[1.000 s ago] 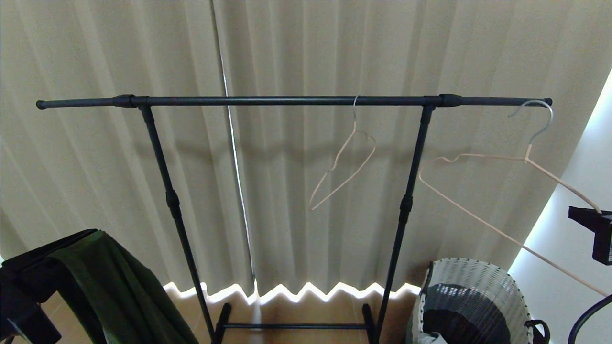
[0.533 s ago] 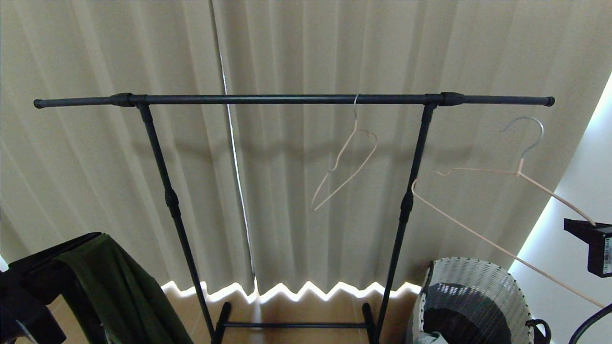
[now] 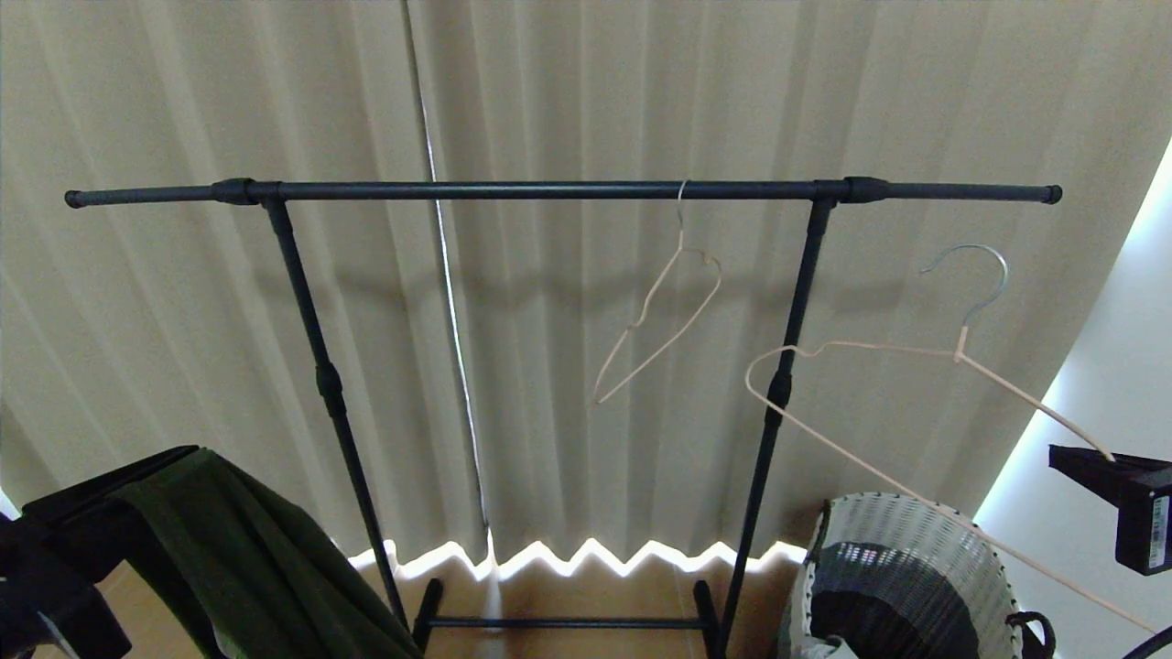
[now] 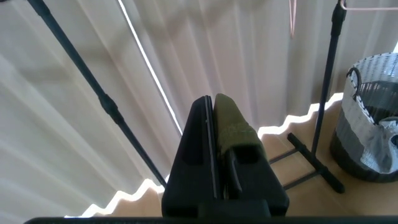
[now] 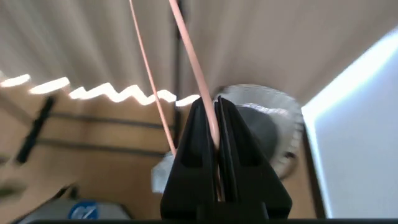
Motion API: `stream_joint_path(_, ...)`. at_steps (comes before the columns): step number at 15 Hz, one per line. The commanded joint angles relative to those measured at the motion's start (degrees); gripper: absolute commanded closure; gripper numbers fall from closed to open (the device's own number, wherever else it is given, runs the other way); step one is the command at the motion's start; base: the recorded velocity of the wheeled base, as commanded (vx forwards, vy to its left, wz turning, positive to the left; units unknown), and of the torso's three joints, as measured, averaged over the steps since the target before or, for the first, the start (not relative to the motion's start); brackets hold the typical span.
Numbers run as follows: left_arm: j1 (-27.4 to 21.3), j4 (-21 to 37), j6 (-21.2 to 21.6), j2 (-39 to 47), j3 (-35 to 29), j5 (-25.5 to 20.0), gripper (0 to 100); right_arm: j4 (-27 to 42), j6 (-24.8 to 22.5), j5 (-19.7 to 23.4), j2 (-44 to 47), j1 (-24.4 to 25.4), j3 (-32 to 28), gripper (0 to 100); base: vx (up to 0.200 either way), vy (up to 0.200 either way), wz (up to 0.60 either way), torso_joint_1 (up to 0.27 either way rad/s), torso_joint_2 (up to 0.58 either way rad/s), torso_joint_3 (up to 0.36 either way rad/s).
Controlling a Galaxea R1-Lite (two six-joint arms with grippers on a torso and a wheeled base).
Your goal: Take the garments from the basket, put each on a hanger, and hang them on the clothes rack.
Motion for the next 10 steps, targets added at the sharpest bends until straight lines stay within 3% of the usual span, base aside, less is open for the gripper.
stream_joint_path(1, 0.1, 0.0, -0.1, 0.4, 0.2, 0.1, 100, -0.1, 1.4, 0.5, -0.4, 4.1, -0.3, 100, 0.000, 0.000, 0.00, 0.000, 0.00, 0.000)
stream_joint_path(4, 2.9, 0.0, 3.2, 1.9, -1.2, 0.1, 100, -0.1, 6.4, 1.6, -0.5, 10.7, 0.3, 100, 0.000, 0.000, 0.00, 0.000, 0.00, 0.000)
stream_joint_path(7, 6.4, -0.1, 4.4, 1.8, 0.1, 0.1, 100, -0.1, 7.4, 6.4, -0.6, 10.9, 0.7, 100, 0.000, 0.000, 0.00, 0.000, 0.00, 0.000)
stream_joint_path(10, 6.5, 0.0, 3.9, 2.3, 0.3, 0.1, 100, 0.0, 7.3, 6.9, -0.7, 11.1, 0.9, 100, 0.000, 0.000, 0.00, 0.000, 0.00, 0.000)
